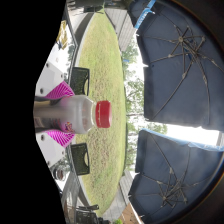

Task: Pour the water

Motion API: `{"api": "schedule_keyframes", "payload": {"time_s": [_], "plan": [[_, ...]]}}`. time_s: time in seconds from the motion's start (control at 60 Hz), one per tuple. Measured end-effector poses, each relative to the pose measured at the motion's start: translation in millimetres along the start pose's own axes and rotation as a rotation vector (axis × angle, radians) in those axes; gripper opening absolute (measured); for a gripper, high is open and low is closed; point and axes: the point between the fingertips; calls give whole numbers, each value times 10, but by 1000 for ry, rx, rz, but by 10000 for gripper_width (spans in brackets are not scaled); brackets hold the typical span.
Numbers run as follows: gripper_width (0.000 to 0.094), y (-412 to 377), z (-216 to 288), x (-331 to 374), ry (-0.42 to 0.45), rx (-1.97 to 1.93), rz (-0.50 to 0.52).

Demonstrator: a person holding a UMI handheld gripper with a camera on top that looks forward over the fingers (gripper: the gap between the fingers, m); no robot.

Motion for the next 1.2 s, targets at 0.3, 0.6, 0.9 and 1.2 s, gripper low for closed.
{"api": "schedule_keyframes", "payload": {"time_s": [0.3,0.6,0.9,1.2], "plan": [[344,31,-1401,-54,-251,-28,84],[600,-19,-1472,6,-296,-25,117],[831,-163,-1192,886,-347,48,166],[834,-1156,-827,1779,-323,94,250]]}}
Point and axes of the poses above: the point between the fingertips, and its own axes, seen from behind it with the camera up: y to the right, z up, x backward, against the way the camera looks, and after that the axes turned 14 degrees about x, right-handed
